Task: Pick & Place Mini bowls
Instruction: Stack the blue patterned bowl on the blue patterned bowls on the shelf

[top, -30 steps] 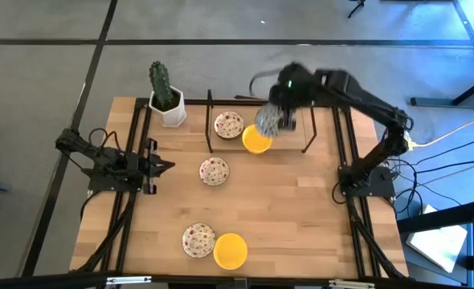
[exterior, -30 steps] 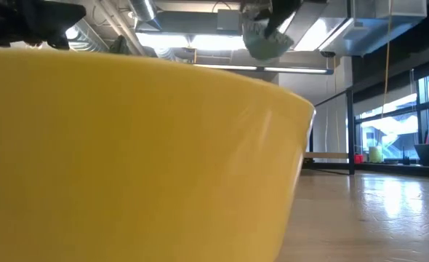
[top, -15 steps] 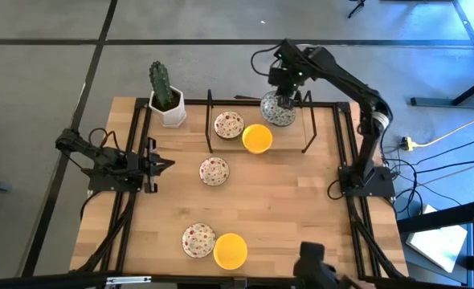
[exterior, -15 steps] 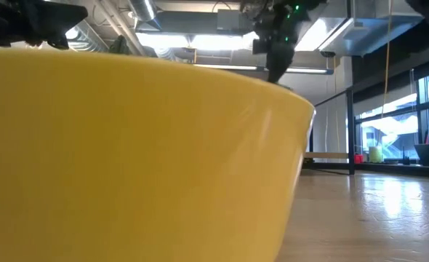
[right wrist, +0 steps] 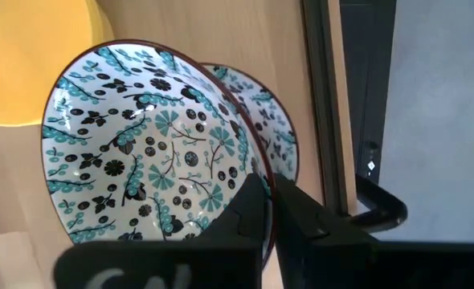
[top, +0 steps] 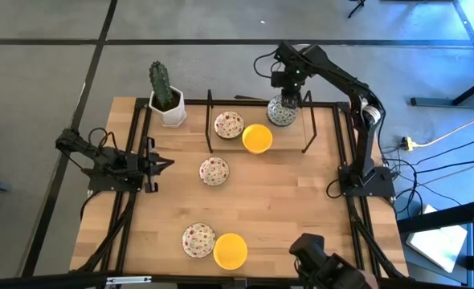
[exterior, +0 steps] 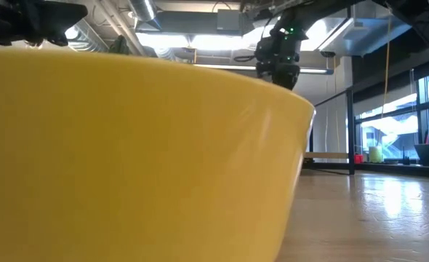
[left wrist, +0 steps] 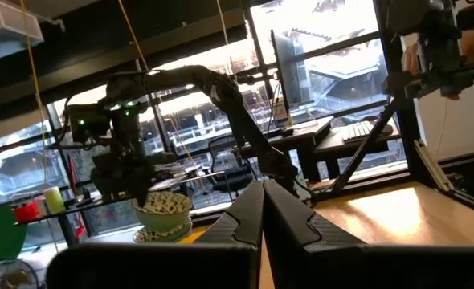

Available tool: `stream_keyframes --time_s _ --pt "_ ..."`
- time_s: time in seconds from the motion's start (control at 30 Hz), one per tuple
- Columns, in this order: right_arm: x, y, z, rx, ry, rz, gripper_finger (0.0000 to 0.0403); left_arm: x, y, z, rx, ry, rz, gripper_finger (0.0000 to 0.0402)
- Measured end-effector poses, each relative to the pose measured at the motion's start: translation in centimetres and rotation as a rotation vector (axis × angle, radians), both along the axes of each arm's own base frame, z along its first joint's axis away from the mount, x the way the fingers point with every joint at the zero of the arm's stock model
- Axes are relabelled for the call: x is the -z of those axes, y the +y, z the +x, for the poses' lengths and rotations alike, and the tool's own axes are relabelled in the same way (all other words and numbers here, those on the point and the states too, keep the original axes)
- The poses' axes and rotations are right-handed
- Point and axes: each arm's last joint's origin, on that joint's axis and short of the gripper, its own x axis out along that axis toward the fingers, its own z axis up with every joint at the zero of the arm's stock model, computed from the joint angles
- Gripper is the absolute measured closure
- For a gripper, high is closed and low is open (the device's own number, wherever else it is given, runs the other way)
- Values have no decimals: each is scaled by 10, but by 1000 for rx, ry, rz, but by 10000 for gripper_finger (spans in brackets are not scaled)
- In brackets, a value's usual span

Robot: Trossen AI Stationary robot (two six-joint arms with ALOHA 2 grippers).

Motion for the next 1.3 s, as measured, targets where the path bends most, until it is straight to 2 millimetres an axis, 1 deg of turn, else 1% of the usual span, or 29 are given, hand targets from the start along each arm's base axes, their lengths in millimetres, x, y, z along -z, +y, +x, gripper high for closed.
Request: stream_keyframes --time_s 0.27,0.43,0.6,0.9,1.17,1.3 --pt "18 -9 8 -14 26 21 392 0 0 0 0 0 0 398" --pt "24 -12 11 -13 33 25 391 0 0 0 1 0 0 398" --pt "24 -13 12 -17 30 22 390 0 0 0 0 0 4 398" --pt "24 -21 2 20 56 12 390 0 0 0 -3 2 16 398" --pt "24 -22 1 11 -12 66 389 0 0 0 -3 2 16 398" --pt "24 -21 2 13 -14 69 379 0 0 0 -3 2 15 398"
